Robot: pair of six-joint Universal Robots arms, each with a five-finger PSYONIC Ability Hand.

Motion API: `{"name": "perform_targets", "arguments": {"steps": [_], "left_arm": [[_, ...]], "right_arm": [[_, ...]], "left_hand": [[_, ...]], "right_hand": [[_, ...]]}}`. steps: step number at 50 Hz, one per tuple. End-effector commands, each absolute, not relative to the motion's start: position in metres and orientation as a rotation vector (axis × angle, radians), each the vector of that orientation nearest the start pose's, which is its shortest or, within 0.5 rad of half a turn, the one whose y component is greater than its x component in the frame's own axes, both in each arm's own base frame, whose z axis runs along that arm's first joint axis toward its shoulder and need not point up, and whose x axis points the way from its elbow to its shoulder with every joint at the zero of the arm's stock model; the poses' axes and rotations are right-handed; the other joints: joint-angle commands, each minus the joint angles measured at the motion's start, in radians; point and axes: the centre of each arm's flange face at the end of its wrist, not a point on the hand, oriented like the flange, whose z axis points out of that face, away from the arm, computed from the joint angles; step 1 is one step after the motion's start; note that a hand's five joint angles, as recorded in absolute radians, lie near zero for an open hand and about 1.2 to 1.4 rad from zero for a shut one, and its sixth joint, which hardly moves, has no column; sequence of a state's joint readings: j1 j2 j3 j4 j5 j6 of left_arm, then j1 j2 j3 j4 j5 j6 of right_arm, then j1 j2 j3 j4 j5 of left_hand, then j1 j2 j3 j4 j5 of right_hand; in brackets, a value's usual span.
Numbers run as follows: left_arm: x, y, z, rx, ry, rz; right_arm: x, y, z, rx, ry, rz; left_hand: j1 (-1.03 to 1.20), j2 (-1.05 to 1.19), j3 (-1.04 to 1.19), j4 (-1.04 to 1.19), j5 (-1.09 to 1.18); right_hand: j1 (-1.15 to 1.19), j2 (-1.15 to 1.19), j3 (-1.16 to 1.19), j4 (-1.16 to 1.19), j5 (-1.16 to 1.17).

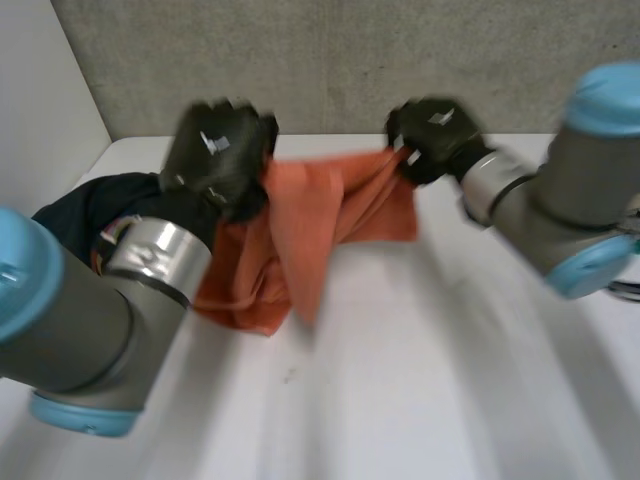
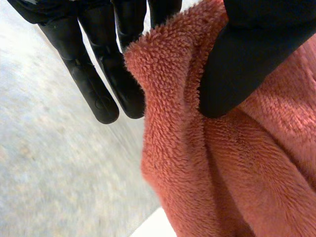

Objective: Fold the laundry.

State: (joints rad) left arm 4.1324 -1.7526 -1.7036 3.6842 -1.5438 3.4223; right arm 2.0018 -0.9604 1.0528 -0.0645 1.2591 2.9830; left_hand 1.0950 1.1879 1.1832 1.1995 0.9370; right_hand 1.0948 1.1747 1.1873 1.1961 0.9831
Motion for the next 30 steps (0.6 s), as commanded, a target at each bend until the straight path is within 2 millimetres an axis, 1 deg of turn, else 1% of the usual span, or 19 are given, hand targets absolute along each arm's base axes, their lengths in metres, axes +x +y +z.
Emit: {"name": "perform_targets", "arguments": {"steps": [1,4,5,8,11,12,13,15,16,17,19,20,22,23,24,26,27,28,30], "left_arm": [[-0.284,-0.241,0.31,0.58,2.207,-2.869],[-0.276,-0.251,0.312,0.51,2.293,-2.857],[-0.272,-0.255,0.313,0.488,2.342,-2.855],[-0.272,-0.261,0.309,0.474,2.43,-2.837],[-0.28,-0.271,0.282,0.505,2.594,-2.726],[-0.283,-0.275,0.273,0.513,2.636,-2.686],[-0.286,-0.283,0.254,0.524,2.706,-2.609],[-0.289,-0.291,0.237,0.52,2.759,-2.543],[-0.291,-0.296,0.228,0.518,2.783,-2.512],[-0.294,-0.305,0.208,0.509,2.832,-2.442],[-0.298,-0.315,0.188,0.503,2.871,-2.378],[-0.3,-0.323,0.177,0.502,2.879,-2.353],[-0.302,-0.331,0.166,0.515,2.88,-2.33],[-0.302,-0.336,0.163,0.519,2.872,-2.32],[-0.298,-0.344,0.157,0.525,2.857,-2.291],[-0.293,-0.35,0.156,0.539,2.829,-2.266],[-0.29,-0.352,0.157,0.551,2.813,-2.254],[-0.286,-0.354,0.159,0.585,2.776,-2.245],[-0.285,-0.354,0.159,0.622,2.749,-2.229]], "right_arm": [[0.254,-0.327,0.328,-0.845,1.746,-2.2],[0.242,-0.319,0.343,-0.863,1.736,-2.267],[0.236,-0.312,0.351,-0.871,1.729,-2.297],[0.234,-0.303,0.352,-0.89,1.733,-2.287],[0.235,-0.298,0.346,-0.912,1.748,-2.242],[0.238,-0.294,0.336,-0.939,1.767,-2.186],[0.24,-0.291,0.331,-0.951,1.773,-2.161],[0.242,-0.289,0.32,-0.966,1.791,-2.116],[0.242,-0.288,0.307,-0.973,1.821,-2.07],[0.243,-0.288,0.299,-0.979,1.842,-2.043],[0.245,-0.289,0.278,-0.993,1.893,-1.978],[0.25,-0.292,0.255,-1.02,1.942,-1.914],[0.256,-0.293,0.233,-1.071,1.977,-1.858],[0.26,-0.293,0.223,-1.099,1.99,-1.83],[0.265,-0.293,0.208,-1.154,2.011,-1.792],[0.268,-0.292,0.196,-1.203,2.03,-1.769],[0.268,-0.293,0.192,-1.218,2.045,-1.766],[0.267,-0.293,0.19,-1.237,2.068,-1.774],[0.264,-0.292,0.187,-1.249,2.099,-1.776]], "left_hand": [[0.301,0.208,0.213,0.197,0.285],[0.301,0.208,0.213,0.197,0.285],[0.301,0.208,0.213,0.197,0.285],[0.301,0.208,0.213,0.197,0.285],[0.301,0.208,0.213,0.197,0.285],[0.301,0.208,0.213,0.197,0.285],[0.301,0.208,0.213,0.197,0.285],[0.301,0.208,0.213,0.197,0.285],[0.301,0.208,0.213,0.197,0.285],[0.301,0.208,0.213,0.197,0.285],[0.301,0.208,0.213,0.197,0.285],[0.301,0.208,0.213,0.197,0.285],[0.301,0.208,0.213,0.197,0.285],[0.301,0.208,0.213,0.197,0.285],[0.301,0.208,0.213,0.197,0.285],[0.273,0.18,0.184,0.168,0.256],[0.205,0.113,0.117,0.101,0.189],[0.016,-0.077,-0.072,-0.089,-0.001],[-0.231,-0.324,-0.32,-0.336,-0.248]], "right_hand": [[0.302,0.222,0.209,0.2,0.239],[0.302,0.222,0.209,0.2,0.239],[0.302,0.222,0.209,0.2,0.239],[0.302,0.222,0.209,0.2,0.239],[0.302,0.222,0.209,0.2,0.239],[0.302,0.222,0.209,0.2,0.239],[0.302,0.222,0.209,0.2,0.239],[0.302,0.222,0.209,0.2,0.239],[0.302,0.222,0.209,0.2,0.239],[0.302,0.222,0.209,0.2,0.239],[0.302,0.222,0.209,0.2,0.239],[0.302,0.222,0.209,0.2,0.239],[0.302,0.222,0.209,0.2,0.239],[0.302,0.222,0.209,0.2,0.239],[0.302,0.222,0.209,0.2,0.239],[0.302,0.222,0.209,0.2,0.239],[0.302,0.222,0.209,0.2,0.239],[0.302,0.222,0.209,0.2,0.239],[0.302,0.222,0.209,0.2,0.239]]}}
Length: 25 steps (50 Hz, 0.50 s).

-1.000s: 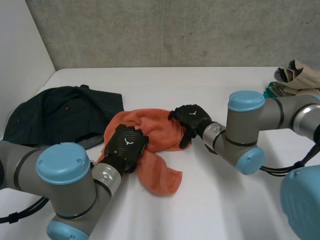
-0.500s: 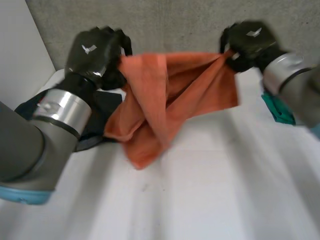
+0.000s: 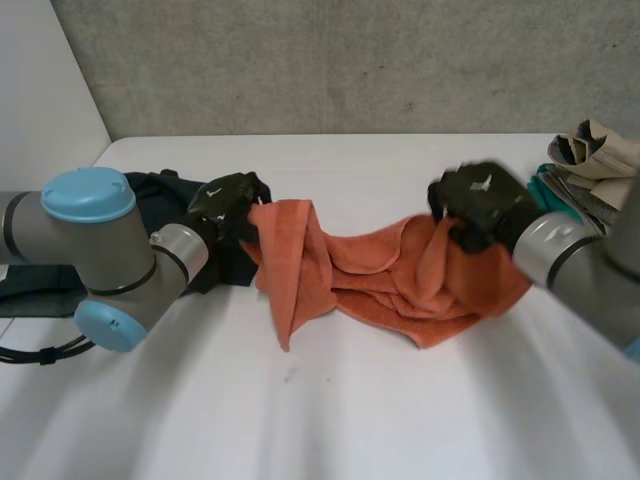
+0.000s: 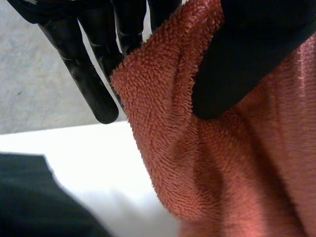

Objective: Fold the laundry.

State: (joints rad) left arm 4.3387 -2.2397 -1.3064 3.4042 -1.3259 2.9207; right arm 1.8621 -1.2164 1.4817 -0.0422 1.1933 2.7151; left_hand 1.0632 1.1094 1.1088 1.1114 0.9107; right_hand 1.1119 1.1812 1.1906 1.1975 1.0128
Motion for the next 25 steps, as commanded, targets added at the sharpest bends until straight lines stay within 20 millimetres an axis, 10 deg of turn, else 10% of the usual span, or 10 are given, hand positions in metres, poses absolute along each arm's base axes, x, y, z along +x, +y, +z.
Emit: {"name": "perform_targets", "arguments": {"steps": [1,13,25], "left_arm": [[-0.284,-0.354,0.159,-0.48,-2.064,1.676],[-0.274,-0.287,0.241,-0.526,-2.003,1.9],[-0.332,-0.267,0.208,-0.845,-1.928,1.939]], "right_arm": [[0.262,-0.291,0.183,-1.262,2.122,-1.773],[0.258,-0.281,0.17,-1.251,2.164,-1.711],[0.257,-0.278,0.167,-1.259,2.176,-1.693]], "left_hand": [[-0.3,-0.346,-0.345,-0.348,-0.322],[-0.491,-0.538,-0.537,-0.54,-0.514],[-0.632,-0.679,-0.678,-0.681,-0.654]], "right_hand": [[0.284,0.215,0.206,0.199,0.209],[0.284,0.215,0.206,0.199,0.209],[0.284,0.215,0.206,0.199,0.209]]}}
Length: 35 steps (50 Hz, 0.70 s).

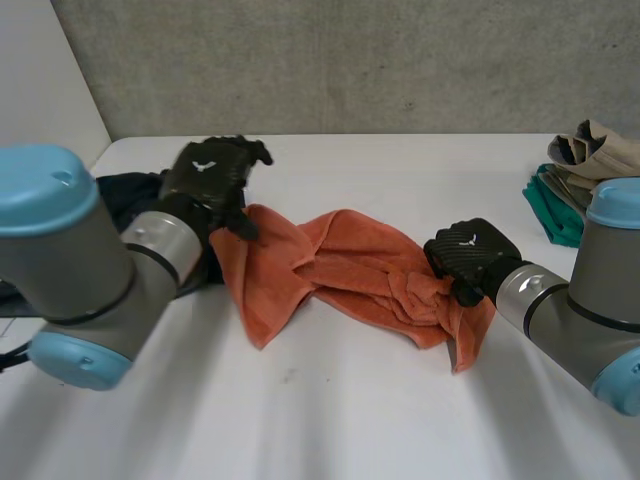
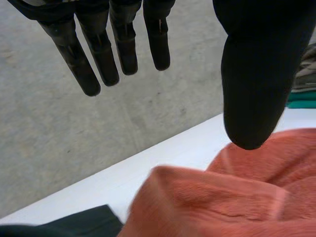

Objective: Fold the laundry.

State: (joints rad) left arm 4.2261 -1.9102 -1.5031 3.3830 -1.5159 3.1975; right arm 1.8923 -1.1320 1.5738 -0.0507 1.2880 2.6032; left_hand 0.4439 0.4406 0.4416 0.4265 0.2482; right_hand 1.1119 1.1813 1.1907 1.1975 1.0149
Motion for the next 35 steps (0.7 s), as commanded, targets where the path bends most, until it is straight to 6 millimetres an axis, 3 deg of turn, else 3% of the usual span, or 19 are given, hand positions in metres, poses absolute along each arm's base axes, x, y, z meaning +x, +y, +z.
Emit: {"name": "perform_targets", "arguments": {"steps": [1,8,14,17,18,19,22,24,27,29,31,35], "left_arm": [[-0.342,-0.271,0.197,1.087,2.253,-2.283],[-0.36,-0.307,0.155,1.19,2.075,-2.145],[-0.345,-0.343,0.143,1.15,2.004,-2.087],[-0.344,-0.348,0.137,1.16,2.014,-2.081],[-0.344,-0.348,0.137,1.17,2.011,-2.079],[-0.344,-0.348,0.137,1.167,2.013,-2.076],[-0.344,-0.345,0.14,1.148,2.007,-2.076],[-0.343,-0.343,0.154,1.113,1.989,-2.1],[-0.328,-0.335,0.219,0.974,1.907,-2.212],[-0.32,-0.328,0.24,0.929,1.889,-2.253],[-0.309,-0.318,0.268,0.853,1.883,-2.321],[-0.28,-0.304,0.305,0.671,1.935,-2.428]], "right_arm": [[0.257,-0.278,0.167,-1.26,2.173,-1.694],[0.254,-0.278,0.165,-1.259,2.189,-1.685],[0.253,-0.279,0.166,-1.26,2.188,-1.694],[0.254,-0.282,0.168,-1.261,2.181,-1.709],[0.254,-0.282,0.169,-1.262,2.179,-1.713],[0.254,-0.283,0.169,-1.261,2.177,-1.716],[0.255,-0.289,0.175,-1.259,2.159,-1.759],[0.255,-0.297,0.185,-1.261,2.15,-1.804],[0.243,-0.314,0.199,-1.258,2.175,-1.867],[0.234,-0.319,0.206,-1.274,2.209,-1.863],[0.224,-0.318,0.224,-1.33,2.24,-1.863],[0.215,-0.306,0.263,-1.454,2.22,-1.926]], "left_hand": [[-0.019,-0.016,-0.017,-0.002,0.002],[-0.019,-0.016,-0.017,-0.002,0.002],[0.107,0.11,0.109,0.124,0.128],[0.444,0.447,0.446,0.461,0.465],[0.735,0.739,0.738,0.753,0.757],[0.884,0.887,0.886,0.901,0.905],[0.952,0.956,0.955,0.97,0.973],[0.952,0.956,0.955,0.97,0.973],[0.952,0.956,0.955,0.97,0.973],[0.952,0.956,0.955,0.97,0.973],[0.952,0.956,0.955,0.97,0.973],[0.952,0.956,0.955,0.97,0.973]], "right_hand": [[0.284,0.215,0.206,0.199,0.207],[0.284,0.215,0.206,0.199,0.207],[0.284,0.215,0.206,0.199,0.207],[0.284,0.215,0.206,0.199,0.207],[0.284,0.215,0.206,0.199,0.207],[0.284,0.215,0.206,0.199,0.207],[0.284,0.215,0.206,0.199,0.207],[0.284,0.215,0.206,0.199,0.207],[0.284,0.215,0.206,0.199,0.207],[0.284,0.215,0.206,0.199,0.207],[0.284,0.215,0.206,0.199,0.207],[0.284,0.215,0.206,0.199,0.207]]}}
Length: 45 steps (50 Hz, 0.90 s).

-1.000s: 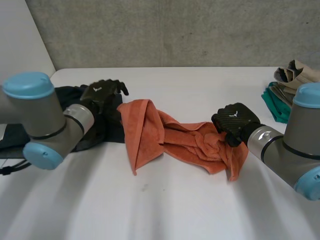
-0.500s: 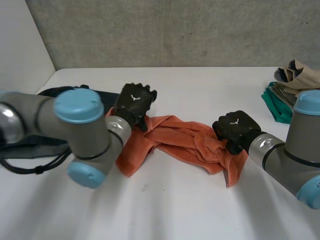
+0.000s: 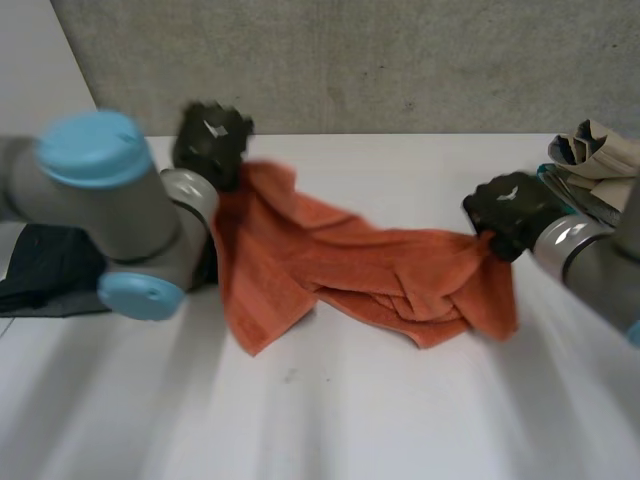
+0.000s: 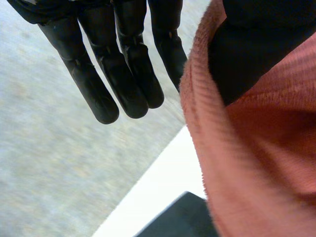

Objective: Fold the laundry.

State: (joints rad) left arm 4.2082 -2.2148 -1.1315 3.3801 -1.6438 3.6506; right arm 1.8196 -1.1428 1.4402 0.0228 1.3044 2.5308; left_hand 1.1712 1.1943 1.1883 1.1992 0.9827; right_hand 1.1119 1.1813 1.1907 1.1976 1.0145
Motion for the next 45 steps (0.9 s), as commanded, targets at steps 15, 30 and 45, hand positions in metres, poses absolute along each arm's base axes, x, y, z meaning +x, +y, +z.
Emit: {"name": "perform_targets", "arguments": {"steps": [15,30,45], "left_arm": [[-0.239,-0.307,0.229,0.588,2.536,-2.017],[-0.283,-0.414,0.331,0.488,1.63,-2.921],[-0.266,-0.409,0.358,0.324,1.446,-3.047]], "right_arm": [[0.188,-0.294,0.262,-1.712,2.338,-1.726],[0.21,-0.406,0.317,-1.155,1.991,-2.735],[0.221,-0.39,0.355,-0.898,1.395,-3.121]], "left_hand": [[0.225,0.202,0.208,0.197,0.239],[0.225,0.202,0.208,0.197,0.239],[0.225,0.202,0.208,0.197,0.239]], "right_hand": [[0.284,0.215,0.206,0.199,0.207],[0.284,0.215,0.206,0.199,0.207],[0.284,0.215,0.206,0.199,0.207]]}}
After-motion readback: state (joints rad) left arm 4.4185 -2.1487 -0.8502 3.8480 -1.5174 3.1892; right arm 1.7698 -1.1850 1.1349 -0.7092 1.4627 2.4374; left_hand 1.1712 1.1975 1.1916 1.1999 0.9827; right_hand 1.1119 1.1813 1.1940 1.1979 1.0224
